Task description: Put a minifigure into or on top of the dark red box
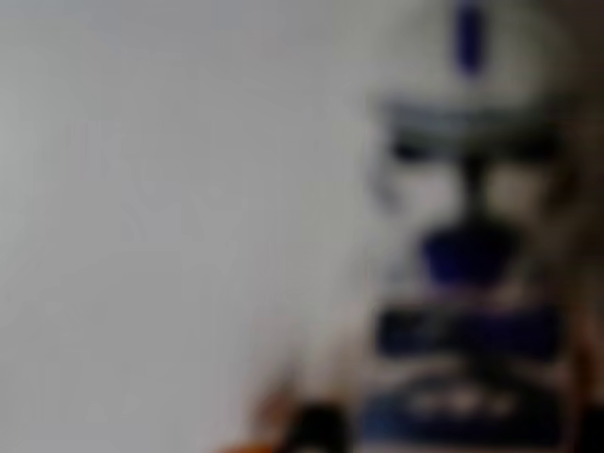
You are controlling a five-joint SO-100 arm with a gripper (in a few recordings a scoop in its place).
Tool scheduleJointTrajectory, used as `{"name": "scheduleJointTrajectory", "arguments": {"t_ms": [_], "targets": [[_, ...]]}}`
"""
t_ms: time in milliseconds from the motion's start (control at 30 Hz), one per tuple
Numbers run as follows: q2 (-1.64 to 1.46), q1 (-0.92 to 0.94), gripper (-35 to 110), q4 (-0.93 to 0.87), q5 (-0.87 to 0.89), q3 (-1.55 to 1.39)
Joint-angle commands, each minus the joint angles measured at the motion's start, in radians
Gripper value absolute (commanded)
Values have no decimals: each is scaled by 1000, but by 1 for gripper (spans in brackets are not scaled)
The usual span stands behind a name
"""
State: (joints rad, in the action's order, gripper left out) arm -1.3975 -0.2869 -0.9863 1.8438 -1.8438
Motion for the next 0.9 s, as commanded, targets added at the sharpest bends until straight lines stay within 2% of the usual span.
{"name": "scheduleJointTrajectory", "arguments": {"t_ms": [0,400,500,633,867], "targets": [[0,0,10,2,-12,9],[2,11,0,0,-55,12],[-8,25,0,-63,-118,58],[-75,86,0,-249,-307,166],[-353,325,0,-471,-796,207]]}}
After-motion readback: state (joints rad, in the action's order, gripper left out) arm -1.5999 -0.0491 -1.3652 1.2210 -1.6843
